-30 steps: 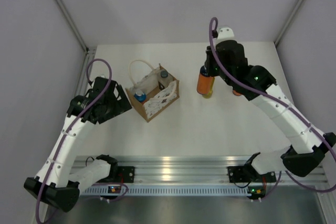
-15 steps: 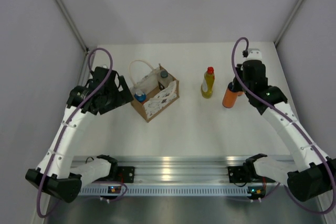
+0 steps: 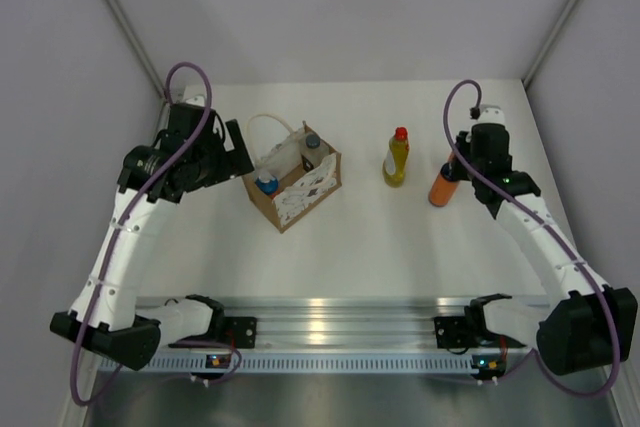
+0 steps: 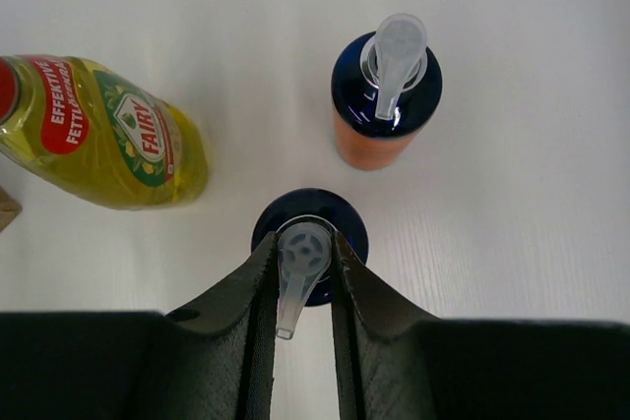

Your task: Take the personal care products out of the canvas bag

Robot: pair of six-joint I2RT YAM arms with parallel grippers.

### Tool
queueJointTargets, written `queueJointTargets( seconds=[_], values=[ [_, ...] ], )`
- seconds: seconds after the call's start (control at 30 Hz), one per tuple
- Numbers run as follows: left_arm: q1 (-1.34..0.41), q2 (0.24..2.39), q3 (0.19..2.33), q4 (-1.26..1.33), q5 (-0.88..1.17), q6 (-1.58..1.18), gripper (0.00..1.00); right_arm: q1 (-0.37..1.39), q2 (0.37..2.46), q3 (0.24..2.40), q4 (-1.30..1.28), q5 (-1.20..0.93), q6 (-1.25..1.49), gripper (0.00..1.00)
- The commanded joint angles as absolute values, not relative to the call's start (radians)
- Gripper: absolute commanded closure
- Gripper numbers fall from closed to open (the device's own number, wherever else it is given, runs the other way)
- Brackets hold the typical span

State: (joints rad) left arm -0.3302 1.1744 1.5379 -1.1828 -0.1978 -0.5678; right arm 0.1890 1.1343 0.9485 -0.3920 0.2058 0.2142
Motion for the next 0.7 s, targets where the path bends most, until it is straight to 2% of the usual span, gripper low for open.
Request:
queueJointTargets(
  seconds=[0.0, 0.03, 0.13, 0.2, 0.3, 0.33, 0.37, 0.47, 0.6, 0.67],
  values=[
    [-0.337, 1.206, 1.588, -1.186, -0.187, -0.523, 0.02, 0.172, 1.135, 0.948, -0.235, 0.206, 0.218, 0.86],
    [-0.347, 1.222, 1.595, -1.186, -0.193, -0.522, 0.02, 0.172, 1.138, 0.939, -0.235, 0.212, 0.219, 0.77],
    [-0.393, 1.259, 1.618, -1.19, -0.241, -0.529, 0.02, 0.172, 1.141, 0.927, -0.235, 0.216, 0.227, 0.67],
    [-0.436, 1.284, 1.638, -1.204, -0.279, -0.543, 0.02, 0.172, 1.146, 0.922, -0.236, 0.215, 0.227, 0.66],
    [-0.48, 1.336, 1.66, -1.215, -0.33, -0.56, 0.02, 0.172, 1.146, 0.917, -0.244, 0.212, 0.232, 0.55],
    [-0.491, 1.35, 1.676, -1.224, -0.351, -0.564, 0.02, 0.172, 1.14, 0.923, -0.251, 0.212, 0.233, 0.45],
    [-0.512, 1.377, 1.687, -1.232, -0.366, -0.578, 0.02, 0.172, 1.135, 0.93, -0.261, 0.209, 0.235, 0.43],
    [-0.54, 1.436, 1.729, -1.275, -0.446, -0.619, 0.02, 0.172, 1.109, 0.972, -0.32, 0.218, 0.236, 0.37],
    [-0.554, 1.486, 1.759, -1.319, -0.508, -0.695, 0.08, 0.172, 1.054, 1.06, -0.428, 0.244, 0.261, 0.34],
    [-0.563, 1.503, 1.767, -1.341, -0.529, -0.725, 0.15, 0.172, 1.028, 1.071, -0.465, 0.238, 0.273, 0.3]
  ],
)
